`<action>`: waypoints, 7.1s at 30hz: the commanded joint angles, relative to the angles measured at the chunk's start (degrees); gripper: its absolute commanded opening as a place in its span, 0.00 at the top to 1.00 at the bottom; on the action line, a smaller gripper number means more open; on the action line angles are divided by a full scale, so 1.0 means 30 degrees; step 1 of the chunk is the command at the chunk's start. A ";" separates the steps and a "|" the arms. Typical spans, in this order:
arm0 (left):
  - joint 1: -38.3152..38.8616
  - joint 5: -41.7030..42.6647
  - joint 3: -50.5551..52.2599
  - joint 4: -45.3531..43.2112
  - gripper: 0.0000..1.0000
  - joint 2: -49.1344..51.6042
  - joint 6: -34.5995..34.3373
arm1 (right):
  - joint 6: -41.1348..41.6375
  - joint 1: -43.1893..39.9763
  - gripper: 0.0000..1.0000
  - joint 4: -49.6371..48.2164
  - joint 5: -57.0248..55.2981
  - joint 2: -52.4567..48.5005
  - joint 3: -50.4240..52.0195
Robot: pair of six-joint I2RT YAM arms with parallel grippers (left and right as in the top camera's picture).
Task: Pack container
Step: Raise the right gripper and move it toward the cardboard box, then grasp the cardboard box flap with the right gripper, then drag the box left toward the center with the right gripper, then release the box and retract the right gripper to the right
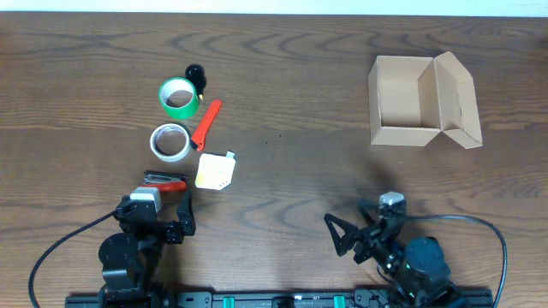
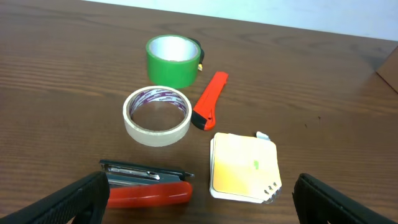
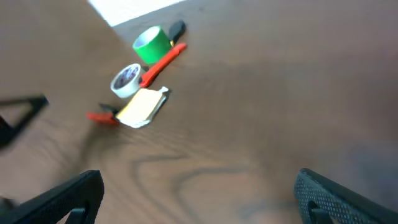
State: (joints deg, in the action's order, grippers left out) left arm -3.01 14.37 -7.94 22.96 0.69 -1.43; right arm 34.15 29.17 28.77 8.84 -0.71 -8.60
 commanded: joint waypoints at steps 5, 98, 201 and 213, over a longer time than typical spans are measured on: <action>-0.0117 -0.0277 0.0386 0.0051 0.05 -0.0146 0.0270 | 0.5348 -0.0248 0.01 -0.0058 -0.2259 -0.0335 0.0015; -0.0117 -0.0277 0.0386 0.0051 0.05 -0.0146 0.0270 | -2.8028 0.0095 0.99 0.4524 0.2062 -3.2144 -2.1143; -0.0117 -0.0277 0.0386 0.0051 0.04 -0.0146 0.0270 | -0.9027 -0.3461 0.01 1.3792 -0.1778 -2.3671 -2.5434; -0.0117 -0.0277 0.0386 0.0051 0.05 -0.0146 0.0277 | -0.9522 -0.3461 0.01 1.7376 -0.1275 -1.8141 -2.3438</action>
State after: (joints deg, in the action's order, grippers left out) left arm -3.01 14.15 -7.94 22.92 0.62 -1.43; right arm 6.70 19.18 80.79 3.77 -56.01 -81.06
